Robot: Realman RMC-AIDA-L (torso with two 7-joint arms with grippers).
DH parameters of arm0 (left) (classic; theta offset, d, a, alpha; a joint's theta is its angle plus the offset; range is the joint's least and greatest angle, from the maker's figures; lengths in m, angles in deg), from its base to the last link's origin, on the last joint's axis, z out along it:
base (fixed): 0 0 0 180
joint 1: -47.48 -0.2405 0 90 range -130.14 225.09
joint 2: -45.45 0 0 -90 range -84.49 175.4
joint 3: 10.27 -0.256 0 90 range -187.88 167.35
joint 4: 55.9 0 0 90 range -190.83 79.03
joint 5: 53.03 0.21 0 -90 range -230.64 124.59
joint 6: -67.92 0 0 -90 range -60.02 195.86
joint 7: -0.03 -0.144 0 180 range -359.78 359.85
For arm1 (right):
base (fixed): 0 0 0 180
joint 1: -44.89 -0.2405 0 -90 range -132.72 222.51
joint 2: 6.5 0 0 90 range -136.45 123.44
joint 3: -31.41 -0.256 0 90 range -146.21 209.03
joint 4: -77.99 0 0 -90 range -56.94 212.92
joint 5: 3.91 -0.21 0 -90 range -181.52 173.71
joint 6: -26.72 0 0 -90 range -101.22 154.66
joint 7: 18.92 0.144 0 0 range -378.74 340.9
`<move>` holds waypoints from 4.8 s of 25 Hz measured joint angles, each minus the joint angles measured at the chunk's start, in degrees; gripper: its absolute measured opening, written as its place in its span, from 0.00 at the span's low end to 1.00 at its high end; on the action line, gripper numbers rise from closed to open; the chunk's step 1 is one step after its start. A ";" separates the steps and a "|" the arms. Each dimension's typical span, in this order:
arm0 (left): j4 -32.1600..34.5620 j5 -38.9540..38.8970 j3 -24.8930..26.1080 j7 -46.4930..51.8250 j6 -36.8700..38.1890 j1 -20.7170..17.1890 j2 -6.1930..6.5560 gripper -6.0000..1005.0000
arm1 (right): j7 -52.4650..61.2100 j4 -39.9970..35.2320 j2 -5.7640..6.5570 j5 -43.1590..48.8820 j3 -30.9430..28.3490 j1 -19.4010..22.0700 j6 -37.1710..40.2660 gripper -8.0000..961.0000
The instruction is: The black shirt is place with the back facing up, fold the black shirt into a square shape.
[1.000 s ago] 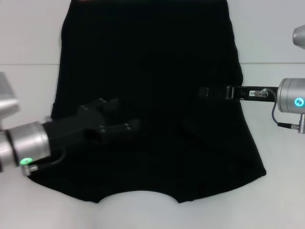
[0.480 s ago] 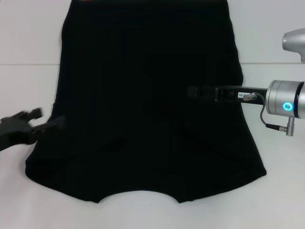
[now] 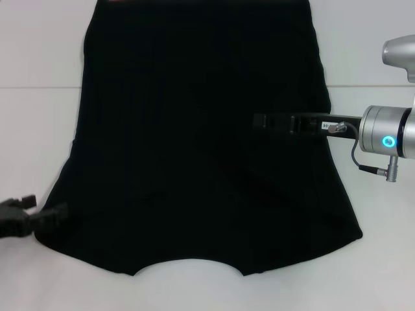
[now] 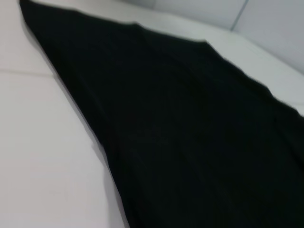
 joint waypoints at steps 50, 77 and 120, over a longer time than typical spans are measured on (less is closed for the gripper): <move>-0.84 2.80 0.68 1.64 3.21 1.99 0.61 0.03 | 3.84 -0.53 6.57 0.42 -0.02 10.27 11.69 0.61; -1.00 2.66 0.72 1.64 3.70 2.26 0.63 0.03 | 12.69 -0.05 10.20 12.07 0.42 12.41 18.75 0.86; -1.00 2.74 0.83 1.25 3.00 3.31 1.08 0.03 | 18.55 -0.15 6.90 19.36 0.46 7.88 15.30 0.43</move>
